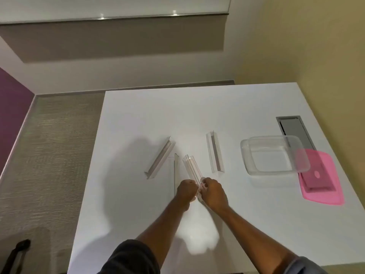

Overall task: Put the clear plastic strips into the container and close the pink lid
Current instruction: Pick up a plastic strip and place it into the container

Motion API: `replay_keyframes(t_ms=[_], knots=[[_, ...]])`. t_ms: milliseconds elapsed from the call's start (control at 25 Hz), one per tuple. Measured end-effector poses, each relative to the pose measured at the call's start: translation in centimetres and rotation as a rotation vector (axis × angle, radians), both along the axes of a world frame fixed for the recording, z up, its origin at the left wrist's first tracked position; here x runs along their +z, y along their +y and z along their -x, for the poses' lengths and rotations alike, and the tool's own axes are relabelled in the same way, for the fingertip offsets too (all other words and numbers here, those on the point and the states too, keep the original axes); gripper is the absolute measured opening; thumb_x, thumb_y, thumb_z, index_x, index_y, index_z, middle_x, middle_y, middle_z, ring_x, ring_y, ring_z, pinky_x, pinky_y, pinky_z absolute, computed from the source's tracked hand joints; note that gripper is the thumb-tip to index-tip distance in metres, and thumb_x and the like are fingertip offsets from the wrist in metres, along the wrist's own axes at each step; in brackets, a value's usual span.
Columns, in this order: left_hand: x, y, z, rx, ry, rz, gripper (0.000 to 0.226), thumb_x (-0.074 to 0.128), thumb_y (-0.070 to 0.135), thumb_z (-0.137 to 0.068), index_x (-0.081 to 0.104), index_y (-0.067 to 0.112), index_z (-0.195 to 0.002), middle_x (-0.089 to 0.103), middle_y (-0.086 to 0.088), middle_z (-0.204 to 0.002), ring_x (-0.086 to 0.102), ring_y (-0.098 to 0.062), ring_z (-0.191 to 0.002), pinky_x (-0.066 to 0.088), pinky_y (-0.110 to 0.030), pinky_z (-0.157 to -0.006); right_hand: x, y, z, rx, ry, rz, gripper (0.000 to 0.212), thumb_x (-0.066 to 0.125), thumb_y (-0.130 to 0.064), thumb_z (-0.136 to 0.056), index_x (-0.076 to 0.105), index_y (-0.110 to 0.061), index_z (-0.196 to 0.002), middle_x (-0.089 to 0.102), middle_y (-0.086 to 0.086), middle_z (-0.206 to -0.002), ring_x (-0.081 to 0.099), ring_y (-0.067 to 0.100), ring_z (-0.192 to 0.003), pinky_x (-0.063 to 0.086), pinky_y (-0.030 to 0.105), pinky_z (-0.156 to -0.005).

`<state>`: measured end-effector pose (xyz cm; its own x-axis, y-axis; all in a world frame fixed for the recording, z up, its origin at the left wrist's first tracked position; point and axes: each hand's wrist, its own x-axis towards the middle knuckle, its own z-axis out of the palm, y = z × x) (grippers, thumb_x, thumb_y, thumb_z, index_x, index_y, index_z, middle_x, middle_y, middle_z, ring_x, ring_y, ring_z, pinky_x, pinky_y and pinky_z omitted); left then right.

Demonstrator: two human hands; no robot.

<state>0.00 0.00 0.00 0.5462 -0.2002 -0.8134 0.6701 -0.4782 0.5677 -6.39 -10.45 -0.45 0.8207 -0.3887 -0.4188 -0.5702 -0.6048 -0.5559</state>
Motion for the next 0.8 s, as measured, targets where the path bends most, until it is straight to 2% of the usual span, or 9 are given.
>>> replay_keyframes(t_ms=[80,200,320,400,480,520,600,680,800], knots=[[-0.2,-0.1,-0.1,0.021,-0.003,-0.019,0.021,0.050,0.001,-0.098,0.069,0.006,-0.090,0.064,-0.015,-0.094,0.061,-0.027,-0.089,0.051,-0.036,-0.078,-0.1,0.0,0.0,-0.011,0.008,0.023,0.022,0.069,-0.019,-0.099,0.070,-0.011,-0.120,0.075,0.005,-0.117,0.073,0.026,-0.106,0.062,0.041,-0.093],[-0.4,-0.1,0.0,0.036,0.015,-0.029,0.022,0.052,0.001,-0.099,0.065,0.011,-0.084,0.061,-0.014,-0.094,0.058,-0.027,-0.090,0.048,-0.037,-0.078,-0.3,0.3,0.3,-0.016,0.037,0.062,0.011,0.065,-0.018,-0.100,0.073,-0.011,-0.103,0.076,0.004,-0.102,0.074,0.023,-0.091,0.064,0.041,-0.084],[-0.7,0.1,-0.1,0.058,0.024,-0.025,0.030,0.054,0.001,-0.101,0.059,0.020,-0.078,0.059,-0.009,-0.096,0.056,-0.026,-0.095,0.048,-0.036,-0.080,-0.5,0.3,0.4,-0.054,0.019,0.059,0.015,0.064,-0.015,-0.100,0.072,-0.009,-0.089,0.075,0.004,-0.085,0.072,0.023,-0.076,0.065,0.043,-0.077],[-1.3,0.2,-0.1,0.065,0.029,-0.026,0.017,0.058,0.003,-0.102,0.069,0.012,-0.093,0.068,-0.012,-0.105,0.067,-0.025,-0.102,0.058,-0.032,-0.087,-0.5,0.4,0.5,-0.058,-0.008,0.056,0.016,0.065,-0.013,-0.100,0.071,-0.009,-0.085,0.074,0.004,-0.082,0.071,0.023,-0.074,0.064,0.042,-0.075],[-1.4,0.1,-0.2,0.087,0.040,-0.028,0.014,0.062,0.004,-0.102,0.073,0.004,-0.111,0.074,-0.014,-0.117,0.074,-0.031,-0.110,0.065,-0.040,-0.096,-0.4,0.4,0.4,-0.075,-0.052,0.048,0.018,0.066,-0.013,-0.099,0.070,-0.011,-0.081,0.073,0.004,-0.079,0.070,0.022,-0.070,0.064,0.039,-0.071],[-1.3,0.0,-0.3,0.092,0.043,-0.027,0.014,0.064,0.004,-0.101,0.073,0.003,-0.112,0.074,-0.015,-0.119,0.074,-0.033,-0.111,0.065,-0.044,-0.098,-0.3,0.3,0.3,-0.086,-0.068,0.040,0.020,0.067,-0.012,-0.099,0.070,-0.011,-0.079,0.072,0.004,-0.077,0.069,0.021,-0.068,0.064,0.038,-0.070],[-1.2,-0.2,-0.4,0.107,0.065,0.012,0.005,0.067,0.006,-0.101,0.071,0.010,-0.102,0.074,-0.014,-0.116,0.074,-0.034,-0.112,0.063,-0.045,-0.101,-0.1,0.0,0.3,-0.101,-0.097,0.015,0.023,0.066,-0.009,-0.098,0.070,-0.009,-0.076,0.071,0.004,-0.071,0.068,0.021,-0.064,0.064,0.040,-0.067],[-0.5,-0.4,-0.7,0.131,0.075,0.064,0.013,0.069,0.011,-0.101,0.068,0.019,-0.090,0.072,-0.009,-0.109,0.073,-0.032,-0.111,0.064,-0.041,-0.096,0.2,-0.6,0.3,-0.115,-0.117,-0.011,0.024,0.065,-0.005,-0.097,0.070,-0.007,-0.074,0.070,0.005,-0.067,0.068,0.022,-0.063,0.062,0.045,-0.066],[0.7,-0.2,-1.1,0.147,0.063,0.166,0.013,0.068,0.017,-0.103,0.069,0.023,-0.091,0.072,-0.005,-0.104,0.073,-0.033,-0.112,0.063,-0.031,-0.080,0.8,-1.7,0.6,-0.144,-0.118,-0.085,0.020,0.064,-0.002,-0.096,0.073,-0.007,-0.079,0.073,0.004,-0.070,0.071,0.025,-0.068,0.064,0.047,-0.070]])
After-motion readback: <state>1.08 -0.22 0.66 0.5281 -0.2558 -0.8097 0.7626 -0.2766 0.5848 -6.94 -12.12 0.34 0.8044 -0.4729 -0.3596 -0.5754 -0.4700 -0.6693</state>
